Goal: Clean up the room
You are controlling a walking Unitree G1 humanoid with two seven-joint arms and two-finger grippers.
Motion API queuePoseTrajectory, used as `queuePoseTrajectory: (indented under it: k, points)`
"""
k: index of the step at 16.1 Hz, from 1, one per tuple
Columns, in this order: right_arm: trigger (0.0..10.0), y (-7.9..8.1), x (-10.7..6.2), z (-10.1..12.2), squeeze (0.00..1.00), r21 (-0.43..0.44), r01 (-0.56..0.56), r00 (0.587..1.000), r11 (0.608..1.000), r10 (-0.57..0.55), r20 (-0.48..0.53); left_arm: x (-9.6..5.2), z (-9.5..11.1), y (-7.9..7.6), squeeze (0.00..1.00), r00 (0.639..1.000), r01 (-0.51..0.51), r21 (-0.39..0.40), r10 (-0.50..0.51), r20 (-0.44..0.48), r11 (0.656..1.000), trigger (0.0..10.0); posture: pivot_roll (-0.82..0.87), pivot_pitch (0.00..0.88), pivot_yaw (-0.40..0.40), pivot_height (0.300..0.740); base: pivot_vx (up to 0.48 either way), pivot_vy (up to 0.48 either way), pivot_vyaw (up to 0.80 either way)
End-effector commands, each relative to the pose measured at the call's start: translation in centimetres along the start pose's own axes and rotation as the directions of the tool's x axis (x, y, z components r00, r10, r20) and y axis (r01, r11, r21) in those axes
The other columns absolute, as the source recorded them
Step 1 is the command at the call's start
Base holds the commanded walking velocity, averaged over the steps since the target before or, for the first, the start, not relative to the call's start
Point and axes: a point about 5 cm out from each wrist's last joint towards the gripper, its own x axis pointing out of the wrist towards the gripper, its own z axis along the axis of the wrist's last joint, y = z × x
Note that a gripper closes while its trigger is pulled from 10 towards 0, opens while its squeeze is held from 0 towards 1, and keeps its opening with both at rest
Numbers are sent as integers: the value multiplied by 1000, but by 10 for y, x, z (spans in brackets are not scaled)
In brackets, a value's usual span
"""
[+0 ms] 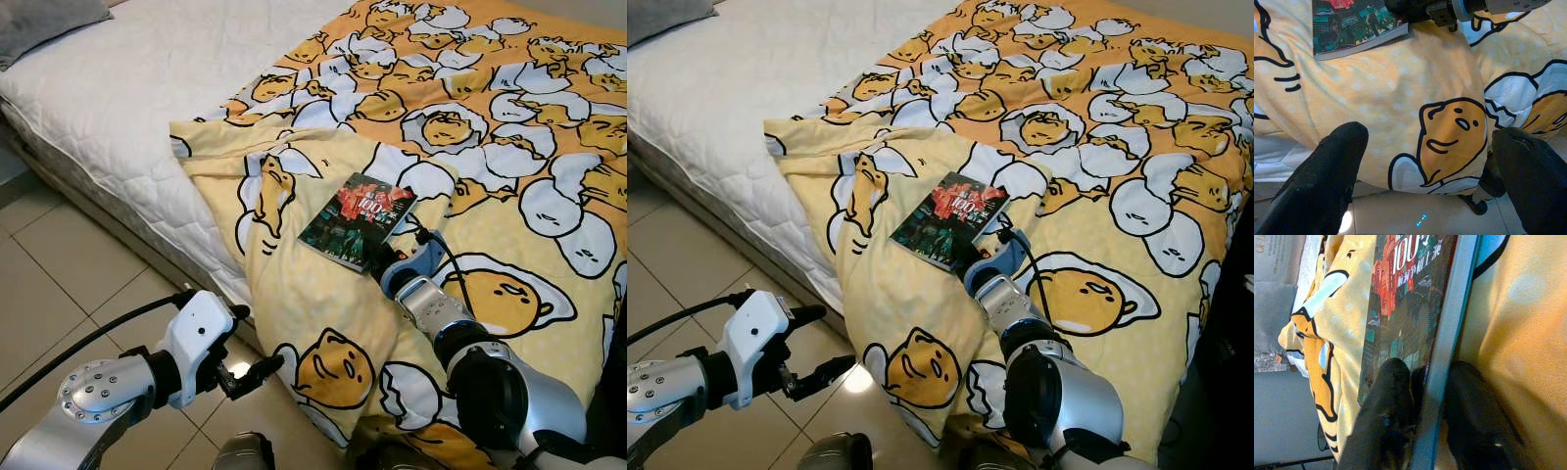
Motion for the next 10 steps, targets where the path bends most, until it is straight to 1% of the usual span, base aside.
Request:
queuePoseTrajectory:
  k: [1,3,5,6,7,8,10]
  points:
    - [0,0,0,-5,0,-1,5,1000,1000,-5,-27,1,0,-1,980,1000,2,11,-2,-1,1000,10000,186,136,8,740,0,0,0]
    - [0,-1,0,-4,0,4,2,1000,1000,-1,-26,1,0,0,980,1000,2,12,-2,0,1000,10000,185,135,8,740,0,0,0]
    - [0,-3,-2,3,0,50,-35,999,998,36,-16,2,1,0,976,1000,-4,13,4,4,1000,10000,180,130,1,740,0,0,0]
    - [0,-5,-3,4,0,53,-43,999,998,45,-25,2,1,0,980,1000,-5,14,5,5,1000,10000,181,128,-2,740,0,0,0]
    - [0,-11,-7,5,0,40,-71,994,997,74,-75,2,1,0,984,1000,-10,12,10,8,1000,10000,173,125,-12,740,0,0,0]
    - [0,-17,-12,7,0,53,-85,991,995,90,-101,2,0,1,980,1000,-14,10,14,9,1000,10000,173,125,-12,740,0,0,0]
    - [0,-32,-20,7,0,78,-65,989,995,75,-131,3,-1,1,980,1000,-16,8,16,10,1000,10000,156,121,-13,740,0,0,0]
